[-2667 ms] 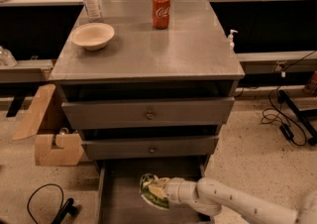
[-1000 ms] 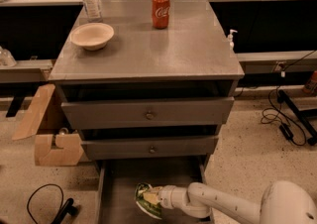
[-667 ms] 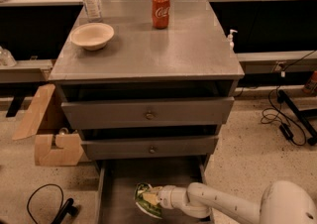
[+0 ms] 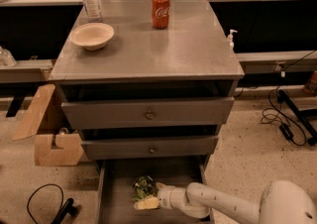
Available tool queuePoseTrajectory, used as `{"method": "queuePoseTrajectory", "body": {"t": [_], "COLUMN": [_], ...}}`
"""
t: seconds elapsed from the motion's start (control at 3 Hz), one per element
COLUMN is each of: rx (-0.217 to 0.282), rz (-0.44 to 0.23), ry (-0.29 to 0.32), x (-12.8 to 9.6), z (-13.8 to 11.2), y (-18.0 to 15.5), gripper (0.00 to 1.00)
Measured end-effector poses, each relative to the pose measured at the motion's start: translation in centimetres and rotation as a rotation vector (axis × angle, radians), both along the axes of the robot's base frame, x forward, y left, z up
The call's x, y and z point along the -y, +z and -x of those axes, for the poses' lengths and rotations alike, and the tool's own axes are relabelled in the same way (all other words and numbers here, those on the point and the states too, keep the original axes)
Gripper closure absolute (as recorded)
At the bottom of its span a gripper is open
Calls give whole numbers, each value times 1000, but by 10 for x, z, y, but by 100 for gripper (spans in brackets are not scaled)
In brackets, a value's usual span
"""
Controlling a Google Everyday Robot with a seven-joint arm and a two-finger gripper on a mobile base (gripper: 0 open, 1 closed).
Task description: Place green jalapeno chip bag into bottom drawer
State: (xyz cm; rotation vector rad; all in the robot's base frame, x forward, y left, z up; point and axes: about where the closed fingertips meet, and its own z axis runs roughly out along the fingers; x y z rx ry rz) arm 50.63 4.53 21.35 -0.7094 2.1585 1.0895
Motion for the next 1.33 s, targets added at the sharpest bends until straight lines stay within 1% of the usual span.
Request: {"method": "queuePoseTrajectory", "body": {"t": [0.33,0.67,1.0,1.33], "rx": [0,1,-12,-26], "rz": [0,-3,9,58], "ry": [0,27,66,185], "x": [0,6,24,53], "z": [0,8,25,66], "y": [0,19,48,102], "gripper": [0,0,0,0]}}
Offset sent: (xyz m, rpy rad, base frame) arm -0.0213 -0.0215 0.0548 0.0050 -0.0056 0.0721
